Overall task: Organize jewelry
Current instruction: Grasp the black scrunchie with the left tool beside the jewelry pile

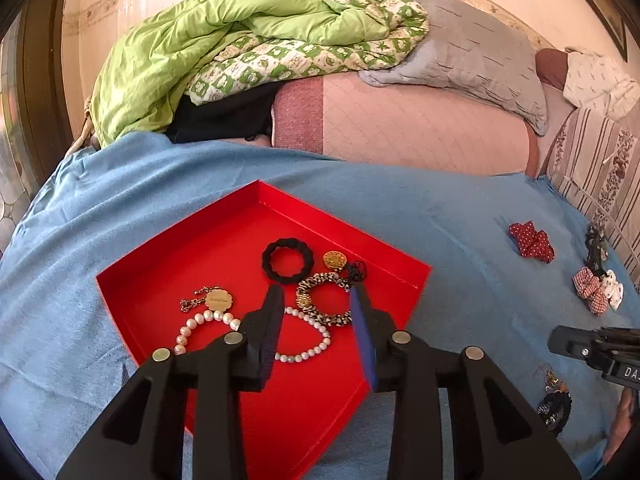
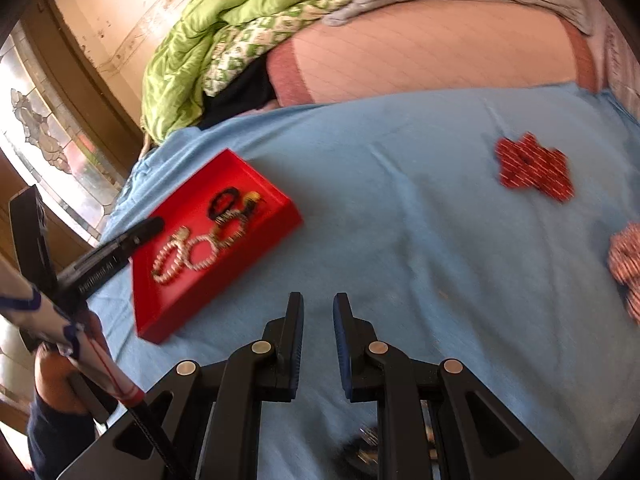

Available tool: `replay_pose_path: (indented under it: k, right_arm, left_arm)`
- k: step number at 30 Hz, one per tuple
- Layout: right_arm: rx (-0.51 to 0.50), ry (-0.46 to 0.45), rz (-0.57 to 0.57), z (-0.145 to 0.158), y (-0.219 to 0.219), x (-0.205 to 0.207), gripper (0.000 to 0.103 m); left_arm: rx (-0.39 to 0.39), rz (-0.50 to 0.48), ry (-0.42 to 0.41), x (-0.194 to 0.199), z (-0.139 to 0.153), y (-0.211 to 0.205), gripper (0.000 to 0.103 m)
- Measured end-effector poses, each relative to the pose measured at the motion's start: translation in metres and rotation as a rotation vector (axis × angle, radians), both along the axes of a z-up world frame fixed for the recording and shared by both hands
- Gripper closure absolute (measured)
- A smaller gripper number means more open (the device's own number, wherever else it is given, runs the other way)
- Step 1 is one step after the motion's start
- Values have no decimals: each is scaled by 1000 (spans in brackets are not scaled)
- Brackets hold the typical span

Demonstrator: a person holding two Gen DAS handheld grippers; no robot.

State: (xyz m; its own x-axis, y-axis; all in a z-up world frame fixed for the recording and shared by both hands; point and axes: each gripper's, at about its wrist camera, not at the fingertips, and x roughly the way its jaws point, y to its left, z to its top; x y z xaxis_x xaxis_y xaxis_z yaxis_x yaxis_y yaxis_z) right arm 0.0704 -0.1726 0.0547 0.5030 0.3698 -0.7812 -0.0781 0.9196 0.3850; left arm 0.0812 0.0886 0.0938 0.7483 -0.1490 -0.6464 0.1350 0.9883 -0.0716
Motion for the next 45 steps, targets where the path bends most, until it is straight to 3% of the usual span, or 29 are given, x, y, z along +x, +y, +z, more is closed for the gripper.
replay_pose_path:
  k: [5,10,17,22,24,29,36,37,40,41,45]
  right_arm:
    - [34,-4,-86,1,-42,-21,86]
    - [64,19,-161,-7,-79,-30,86]
    - [48,69,-126,-19,-94,-44,86]
    - [79,60,-135,-16,-106,-49,86]
    - [92,57,-138,-15,-108,-49,86]
    - [114,57,-136,-14,-113,-51,85]
    - [129,59,-130,-12,-112,-50,85]
    - [127,57,-128,-12,-111,-50,85]
    - [126,53,-126,-11,-111,-50,85]
    - [126,54,-126,-11,-111,-50,85]
    - [131,57,-120,-12,-110,-48,85]
  left_arm:
    - [9,-13,-34,-13,5,-12,65]
    - [10,-103,-54,-37,7,-40,65]
    - [-107,-279,106,-61,-13,-83,65]
    - [-132,-393,209,-89,-34,-126,65]
    - [-122,-428,216,-100,-37,-141,65]
    - [-13,-551,170,-139,-42,-187,65]
    - [102,-579,163,-145,-64,-216,67]
    - [124,-570,157,-143,-67,-219,69]
    - [180,-531,135,-140,-72,-222,90]
    - [172,-518,137,-136,-72,-219,98]
    - [48,-444,88,-122,-48,-184,98]
